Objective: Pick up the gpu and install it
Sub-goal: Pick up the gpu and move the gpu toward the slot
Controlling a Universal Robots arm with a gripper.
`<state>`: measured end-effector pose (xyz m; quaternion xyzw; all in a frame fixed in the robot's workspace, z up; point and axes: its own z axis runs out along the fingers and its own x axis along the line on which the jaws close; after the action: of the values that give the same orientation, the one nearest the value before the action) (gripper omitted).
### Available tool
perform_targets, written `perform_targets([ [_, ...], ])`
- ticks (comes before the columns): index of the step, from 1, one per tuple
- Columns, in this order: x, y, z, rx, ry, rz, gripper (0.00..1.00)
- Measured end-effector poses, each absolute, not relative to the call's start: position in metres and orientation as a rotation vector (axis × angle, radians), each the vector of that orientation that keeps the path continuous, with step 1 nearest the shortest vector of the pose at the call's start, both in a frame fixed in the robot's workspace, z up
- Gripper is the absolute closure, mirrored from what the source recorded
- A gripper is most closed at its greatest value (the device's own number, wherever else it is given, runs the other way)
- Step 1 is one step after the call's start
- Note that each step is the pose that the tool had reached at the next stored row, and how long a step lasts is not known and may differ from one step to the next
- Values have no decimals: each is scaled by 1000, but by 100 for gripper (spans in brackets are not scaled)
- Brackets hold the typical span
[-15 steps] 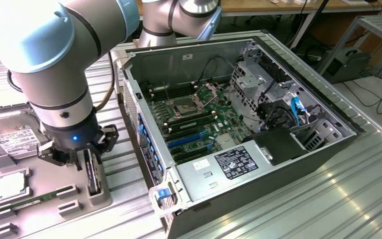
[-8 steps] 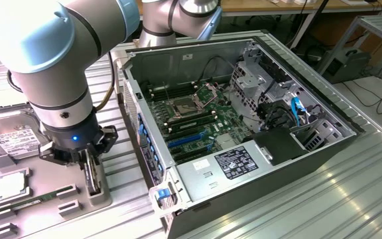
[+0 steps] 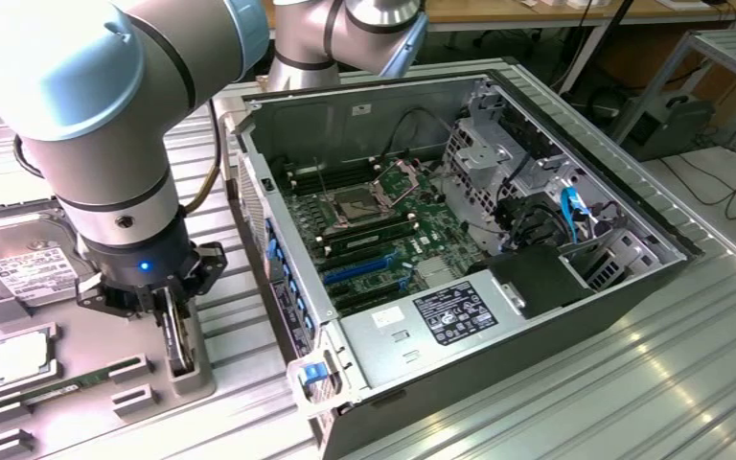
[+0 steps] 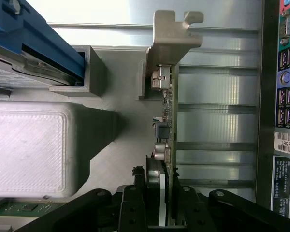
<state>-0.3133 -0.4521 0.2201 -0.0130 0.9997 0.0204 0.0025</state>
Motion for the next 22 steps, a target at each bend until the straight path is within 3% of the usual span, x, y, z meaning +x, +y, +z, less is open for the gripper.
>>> perform_targets([
  [17,-313,-452,221,-41,3136,68,72],
  [22,-313,-452,234,-41,3136,68,72],
])
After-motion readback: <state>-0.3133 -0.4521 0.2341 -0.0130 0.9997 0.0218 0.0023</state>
